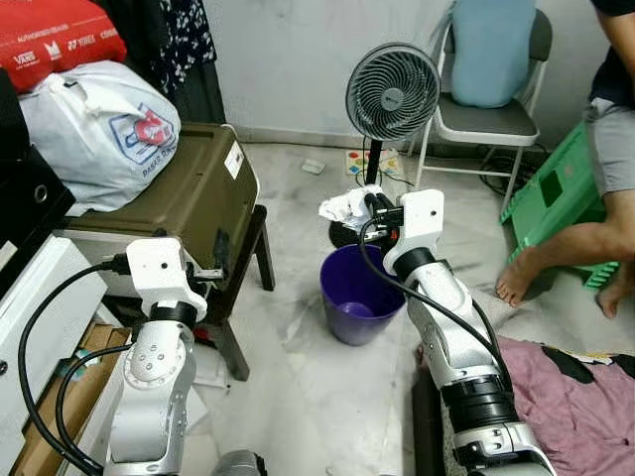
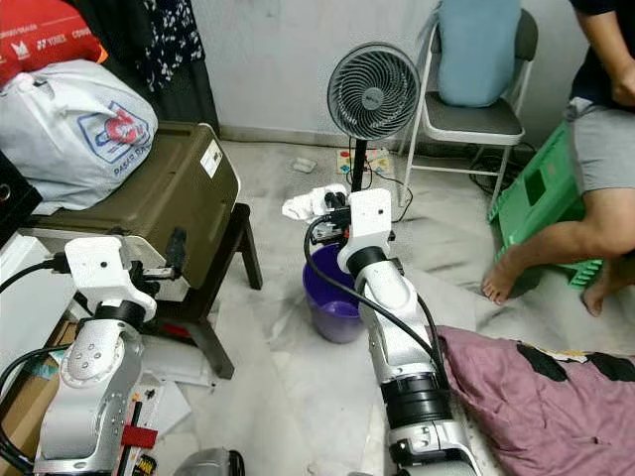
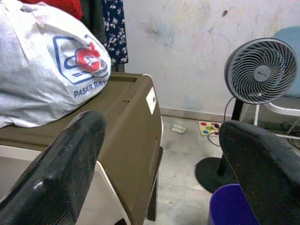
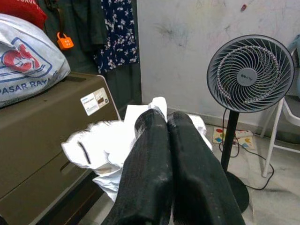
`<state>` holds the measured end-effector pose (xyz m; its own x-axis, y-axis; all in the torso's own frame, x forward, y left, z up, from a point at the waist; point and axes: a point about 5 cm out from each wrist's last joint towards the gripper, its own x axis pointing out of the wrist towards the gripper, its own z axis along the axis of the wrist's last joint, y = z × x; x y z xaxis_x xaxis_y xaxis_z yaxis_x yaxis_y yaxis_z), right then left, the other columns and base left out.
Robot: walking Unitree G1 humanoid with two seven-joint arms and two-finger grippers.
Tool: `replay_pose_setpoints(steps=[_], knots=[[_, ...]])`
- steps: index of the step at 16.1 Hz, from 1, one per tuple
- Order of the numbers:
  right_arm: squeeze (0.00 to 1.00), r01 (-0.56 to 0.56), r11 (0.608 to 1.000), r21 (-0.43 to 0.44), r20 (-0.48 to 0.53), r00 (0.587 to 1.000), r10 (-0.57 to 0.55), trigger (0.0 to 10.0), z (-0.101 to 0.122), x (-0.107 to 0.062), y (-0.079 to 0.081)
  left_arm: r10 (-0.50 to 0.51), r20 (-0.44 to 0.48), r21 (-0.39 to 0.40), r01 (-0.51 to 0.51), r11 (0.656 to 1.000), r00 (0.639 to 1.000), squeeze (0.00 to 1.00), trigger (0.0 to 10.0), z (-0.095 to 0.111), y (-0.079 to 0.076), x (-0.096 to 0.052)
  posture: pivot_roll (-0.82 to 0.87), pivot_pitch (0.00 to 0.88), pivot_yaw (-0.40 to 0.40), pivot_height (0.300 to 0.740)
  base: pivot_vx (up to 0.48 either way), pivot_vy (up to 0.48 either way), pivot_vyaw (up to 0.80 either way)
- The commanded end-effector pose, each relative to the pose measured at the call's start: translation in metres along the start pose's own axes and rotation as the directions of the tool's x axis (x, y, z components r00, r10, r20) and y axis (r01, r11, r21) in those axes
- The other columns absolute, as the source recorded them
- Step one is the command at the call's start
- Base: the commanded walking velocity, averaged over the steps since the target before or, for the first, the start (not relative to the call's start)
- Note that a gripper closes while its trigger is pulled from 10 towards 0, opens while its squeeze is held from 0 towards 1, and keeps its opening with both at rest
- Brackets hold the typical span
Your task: Clean up the room
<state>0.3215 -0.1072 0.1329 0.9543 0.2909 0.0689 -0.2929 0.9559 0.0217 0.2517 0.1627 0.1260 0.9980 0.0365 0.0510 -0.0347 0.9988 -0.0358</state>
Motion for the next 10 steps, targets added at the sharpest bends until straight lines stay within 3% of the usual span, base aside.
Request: replay_pose_setpoints(steps=[1, 3, 8, 10], knots=[[0.00, -0.006, 1.000, 0.002, 0.008, 1.000, 0.006, 10.0, 0.0025, 0.0021, 0.0009, -0.008, 0.017, 0.001, 0.008, 1.000, 1.000, 0.00, 10.0, 0.0041, 0.0008, 0.0003, -0.06, 0.000, -0.009, 0.740, 0.000, 0.000, 0.00], [0.00, -0.015, 1.000, 0.000, 0.012, 1.000, 0.015, 10.0, 0.0029, 0.0020, 0.0021, -0.009, 0.017, 0.001, 0.009, 1.000, 1.000, 0.00, 10.0, 0.0040, 0.0006, 0.0002, -0.06, 0.000, -0.009, 0.740, 0.000, 0.000, 0.00], [0.00, -0.026, 1.000, 0.006, 0.016, 1.000, 0.026, 10.0, 0.0036, 0.0023, 0.0034, -0.009, 0.017, 0.003, 0.009, 1.000, 1.000, 0.00, 10.0, 0.0040, 0.0003, 0.0008, -0.06, 0.000, -0.009, 0.740, 0.000, 0.000, 0.51], [0.00, -0.028, 1.000, 0.007, 0.017, 0.999, 0.028, 10.0, 0.0034, 0.0026, 0.0036, -0.011, 0.017, 0.003, 0.011, 1.000, 1.000, 0.00, 10.0, 0.0039, 0.0003, 0.0010, -0.06, 0.000, -0.009, 0.740, 0.242, 0.000, 0.00]])
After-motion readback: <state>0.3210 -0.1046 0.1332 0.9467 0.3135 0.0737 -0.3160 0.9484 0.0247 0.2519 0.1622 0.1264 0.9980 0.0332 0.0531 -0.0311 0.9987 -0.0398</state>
